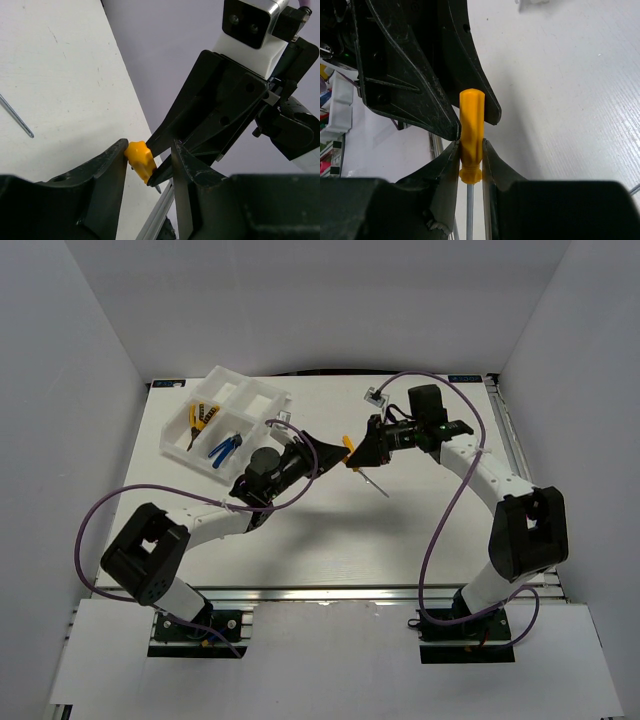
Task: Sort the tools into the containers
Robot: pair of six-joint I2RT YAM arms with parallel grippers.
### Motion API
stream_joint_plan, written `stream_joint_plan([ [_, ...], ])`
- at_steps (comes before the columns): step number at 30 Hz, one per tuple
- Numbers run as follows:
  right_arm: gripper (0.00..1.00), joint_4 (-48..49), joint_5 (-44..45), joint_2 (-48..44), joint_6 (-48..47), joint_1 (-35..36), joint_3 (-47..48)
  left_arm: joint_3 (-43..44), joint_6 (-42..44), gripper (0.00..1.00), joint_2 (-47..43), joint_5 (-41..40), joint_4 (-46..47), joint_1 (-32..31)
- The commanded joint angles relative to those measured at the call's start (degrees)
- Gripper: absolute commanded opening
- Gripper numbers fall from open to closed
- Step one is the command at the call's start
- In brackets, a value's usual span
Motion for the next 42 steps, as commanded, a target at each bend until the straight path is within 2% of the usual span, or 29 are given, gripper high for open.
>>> stream_joint_plan([
  [1,0.0,3.21,1.09,1.05,0.75,0.12,2.55,2.02,0.15,0.48,0.08,0.39,0.29,-0.39],
  [6,0.0,3.39,1.35,1.12,0.75,0.12,2.54,2.56,0.06,0.42,0.67,0.7,-0.07,-0.39],
  [10,0.03,3.54,1.43,0.97,0.75,0.2,2.33,3.44,-0.19,0.23,1.33,1.68,0.06,-0.39],
  [13,0.23,3.46,2.15,0.81,0.75,0.19,2.09,3.73,-0.29,0.09,1.7,2.24,-0.09,-0.39],
  [16,0.35,3.3,2.39,0.54,0.61,0.13,1.98,4.11,0.82,0.0,1.15,1.51,-3.01,-0.39],
  [19,0.5,1.81,3.07,0.01,-1.57,0.06,1.98,6.31,5.19,0.0,-0.25,-0.08,-11.45,0.17],
  [21,0.55,0.56,3.49,-0.4,-3.77,0.03,2.04,8.65,8.14,0.0,-1.05,-0.5,-15.85,1.56],
  [23,0.61,-1.31,3.87,-1.0,-5.71,-0.19,2.09,11.34,12.52,0.0,-1.56,-1.66,-24.81,3.26],
  [29,0.65,-3.12,5.82,-4.74,-11.1,-2.37,1.89,24.85,24.86,0.0,-0.77,-6.3,-47.41,11.81],
  [33,0.66,-4.85,7.97,-7.56,-16.23,-3.36,0.93,37.51,34.41,0.0,4.24,-13.62,-60.13,17.18],
  [36,0.66,-3.73,9.14,-10.76,-19.34,-3.57,-2.42,46.05,37.62,0.0,8.92,-18.15,-63.44,20.62],
  [42,0.64,-2.91,9.03,-15.57,-21.04,-3.66,-8.38,57.28,41.91,0.0,17.04,-24.64,-61.13,25.06],
])
